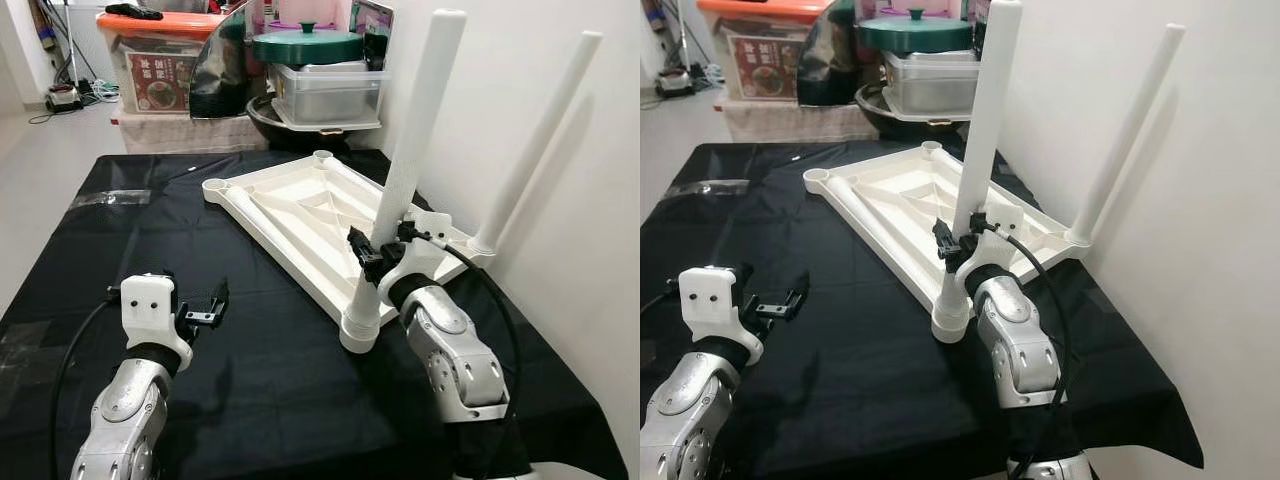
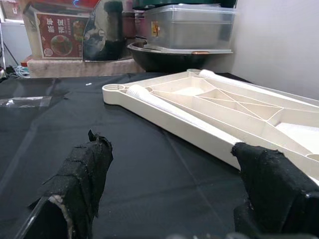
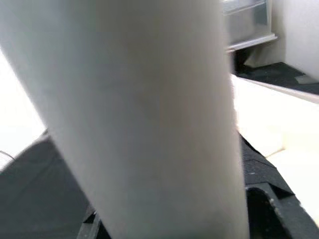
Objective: Building children table
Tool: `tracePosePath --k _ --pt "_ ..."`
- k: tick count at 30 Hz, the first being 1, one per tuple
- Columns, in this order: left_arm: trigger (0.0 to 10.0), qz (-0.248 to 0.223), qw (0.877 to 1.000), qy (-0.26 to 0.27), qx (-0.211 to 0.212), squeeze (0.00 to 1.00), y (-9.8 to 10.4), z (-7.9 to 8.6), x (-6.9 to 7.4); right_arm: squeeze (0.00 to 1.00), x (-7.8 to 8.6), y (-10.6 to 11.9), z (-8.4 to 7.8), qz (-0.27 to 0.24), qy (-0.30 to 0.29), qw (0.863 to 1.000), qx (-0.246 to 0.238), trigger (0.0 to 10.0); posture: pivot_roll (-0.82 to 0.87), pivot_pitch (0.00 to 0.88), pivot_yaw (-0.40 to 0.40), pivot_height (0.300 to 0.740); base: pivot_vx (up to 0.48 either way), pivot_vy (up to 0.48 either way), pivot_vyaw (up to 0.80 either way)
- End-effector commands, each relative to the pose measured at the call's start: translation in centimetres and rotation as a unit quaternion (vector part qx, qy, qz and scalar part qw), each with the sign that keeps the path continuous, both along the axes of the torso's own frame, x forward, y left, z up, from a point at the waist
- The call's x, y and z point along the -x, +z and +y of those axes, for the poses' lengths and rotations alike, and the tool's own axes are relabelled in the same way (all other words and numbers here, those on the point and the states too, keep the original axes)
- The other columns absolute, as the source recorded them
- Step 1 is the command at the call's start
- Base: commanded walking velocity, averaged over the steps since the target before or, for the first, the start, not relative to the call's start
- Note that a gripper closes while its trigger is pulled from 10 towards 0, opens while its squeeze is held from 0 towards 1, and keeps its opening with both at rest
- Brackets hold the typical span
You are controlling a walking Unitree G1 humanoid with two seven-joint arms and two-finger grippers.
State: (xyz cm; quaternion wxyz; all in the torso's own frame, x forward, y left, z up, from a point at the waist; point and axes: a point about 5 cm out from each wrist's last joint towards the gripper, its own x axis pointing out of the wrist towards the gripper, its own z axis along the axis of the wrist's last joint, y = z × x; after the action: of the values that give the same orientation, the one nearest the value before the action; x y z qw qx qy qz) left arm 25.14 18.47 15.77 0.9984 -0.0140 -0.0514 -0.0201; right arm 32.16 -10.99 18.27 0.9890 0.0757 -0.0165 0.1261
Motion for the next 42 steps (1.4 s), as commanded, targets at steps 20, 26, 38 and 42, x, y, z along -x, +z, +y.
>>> tracePosePath --k 20,26,38,42 --pt "10.0 0.013 1.0 -0.011 -0.008 0.0 -0.3 -0.3 -0.3 0.0 -0.1 4.5 -0.2 -0.098 0.112 0.989 -0.012 10.0 0.03 0.0 -0.046 0.74 0.0 0.0 0.0" --pt "10.0 0.013 1.0 -0.015 -0.006 0.0 -0.3 -0.5 -0.4 0.0 -1.1 4.9 -1.7 -0.077 0.203 0.975 0.036 10.0 0.03 0.0 -0.048 0.74 0.0 0.0 0.0" --pt "10.0 0.012 1.0 -0.018 -0.006 0.0 -0.3 -0.7 -0.5 0.0 -4.9 4.8 -4.6 -0.046 0.288 0.951 0.1 10.0 0.04 0.0 -0.055 0.74 0.0 0.0 0.0" --pt "10.0 0.011 1.0 -0.018 -0.006 0.0 -0.2 -0.7 -0.5 0.0 -5.2 5.2 -5.0 -0.048 0.316 0.942 0.104 10.0 0.05 0.0 -0.059 0.74 0.0 0.0 0.0"
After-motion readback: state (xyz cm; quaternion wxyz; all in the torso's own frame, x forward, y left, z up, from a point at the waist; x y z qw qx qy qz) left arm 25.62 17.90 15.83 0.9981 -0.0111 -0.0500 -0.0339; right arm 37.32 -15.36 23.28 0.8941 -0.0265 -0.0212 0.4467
